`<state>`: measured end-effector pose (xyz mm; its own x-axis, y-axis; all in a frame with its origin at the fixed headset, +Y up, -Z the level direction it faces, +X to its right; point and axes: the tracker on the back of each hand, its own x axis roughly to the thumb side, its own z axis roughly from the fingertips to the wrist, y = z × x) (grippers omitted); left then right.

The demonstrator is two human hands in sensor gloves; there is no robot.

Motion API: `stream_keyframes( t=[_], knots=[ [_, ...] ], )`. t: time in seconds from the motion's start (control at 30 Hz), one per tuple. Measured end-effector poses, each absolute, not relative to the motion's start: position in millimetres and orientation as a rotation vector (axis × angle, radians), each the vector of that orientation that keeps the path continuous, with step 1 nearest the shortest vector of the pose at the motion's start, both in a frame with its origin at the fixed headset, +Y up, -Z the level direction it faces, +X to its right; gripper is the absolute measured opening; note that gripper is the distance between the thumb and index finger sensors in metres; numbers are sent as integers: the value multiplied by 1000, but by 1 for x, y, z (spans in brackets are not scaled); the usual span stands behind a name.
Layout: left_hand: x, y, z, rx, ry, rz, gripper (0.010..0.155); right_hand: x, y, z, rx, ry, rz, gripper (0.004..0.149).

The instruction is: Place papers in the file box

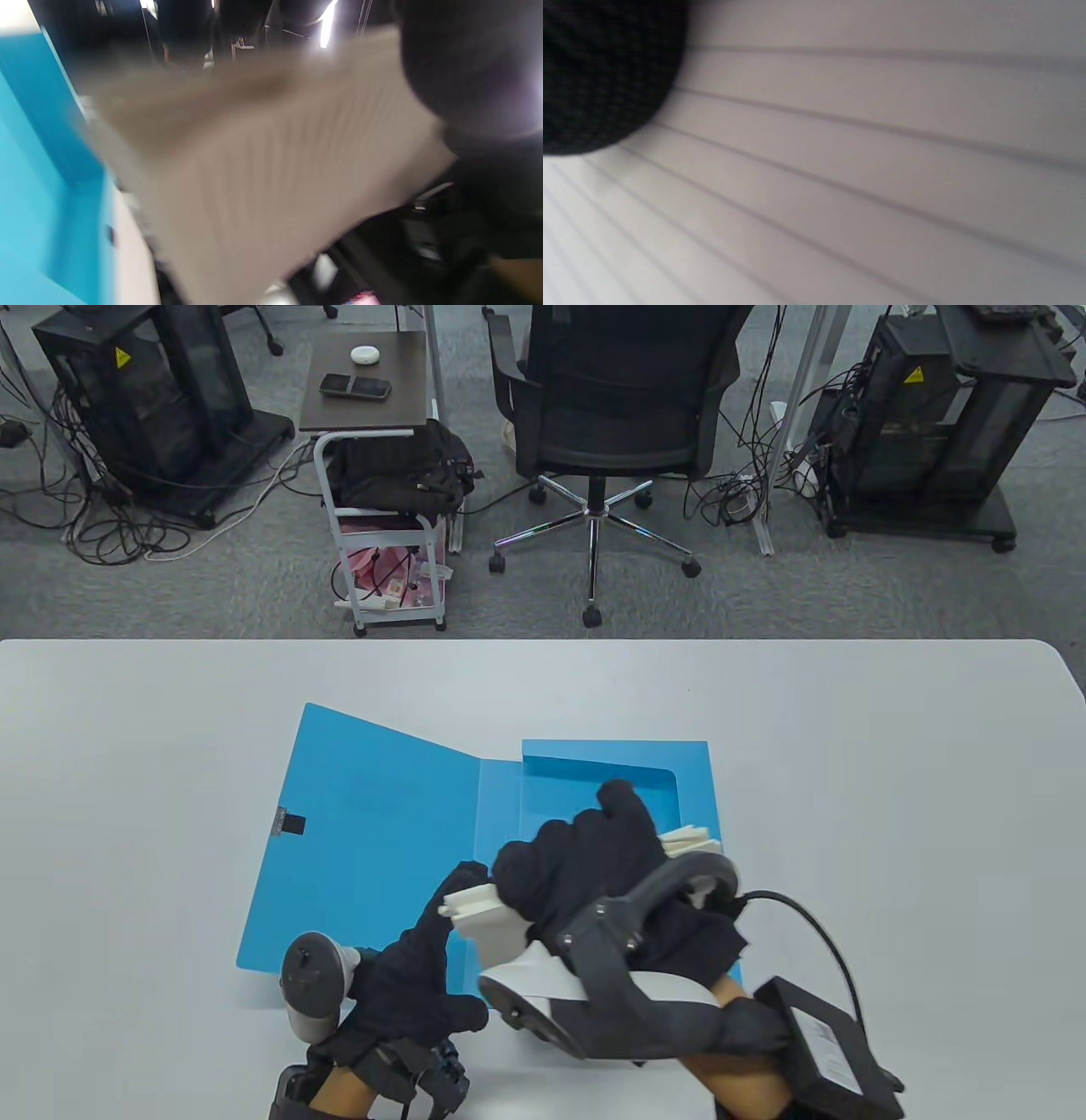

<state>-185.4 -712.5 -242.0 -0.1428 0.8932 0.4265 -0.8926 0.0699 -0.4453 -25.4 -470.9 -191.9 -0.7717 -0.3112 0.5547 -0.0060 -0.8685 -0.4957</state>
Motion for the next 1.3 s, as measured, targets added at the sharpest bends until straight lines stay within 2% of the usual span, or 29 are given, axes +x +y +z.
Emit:
stream_keyframes(
  t=[0.07, 0.13, 0.2, 0.27, 0.33, 0.37, 0.43, 0.57, 0.63, 0.7, 0.77, 0.9, 1.17, 1.23, 1.27, 1.3],
  knots=[
    [-189, -719, -245, -39, -791, 1680, 85, -44, -478, -203, -1007, 702, -2726, 73],
    [-195, -721, -249, -51, -699, 1709, 61, -50, -483, -216, -936, 697, -2692, 76],
    [-201, -724, -254, -16, -609, 1753, 60, -44, -489, -232, -881, 674, -2727, 81],
    [-207, -723, -257, -59, -529, 1804, 60, -26, -496, -239, -790, 639, -2773, 89],
    [-220, -722, -261, -15, -402, 1754, 61, 3, -509, -239, -718, 710, -2778, 89],
    [-227, -725, -264, -39, -320, 1759, 62, 15, -518, -238, -718, 689, -2781, 86],
    [-244, -728, -269, -49, -230, 1801, 63, 51, -555, -236, -680, 485, -2804, 78],
    [-284, -729, -280, -86, 17, 1600, 63, 130, -650, -236, -506, 61, -2902, 71],
    [-297, -737, -283, -111, 122, 1557, 63, 159, -688, -239, -451, -84, -3000, 68],
    [-307, -749, -289, -183, 184, 1589, 63, 178, -716, -240, -417, -175, -3134, 68],
    [-311, -759, -294, -228, 209, 1592, 63, 188, -732, -240, -416, -232, -3220, 69],
    [-307, -773, -300, -276, 283, 1564, 63, 193, -745, -242, -435, -267, -3252, 65],
    [-303, -801, -306, -378, 390, 1567, 64, 194, -747, -242, -469, -263, -3255, 62],
    [-302, -798, -304, -370, 420, 1475, 72, 199, -744, -240, -426, -157, -3290, 62],
    [-302, -793, -303, -325, 454, 1386, 78, 202, -744, -239, -365, -49, -3327, 65],
    [-301, -790, -302, -292, 474, 1316, 82, 204, -744, -238, -353, -29, -3333, 65]
  ],
)
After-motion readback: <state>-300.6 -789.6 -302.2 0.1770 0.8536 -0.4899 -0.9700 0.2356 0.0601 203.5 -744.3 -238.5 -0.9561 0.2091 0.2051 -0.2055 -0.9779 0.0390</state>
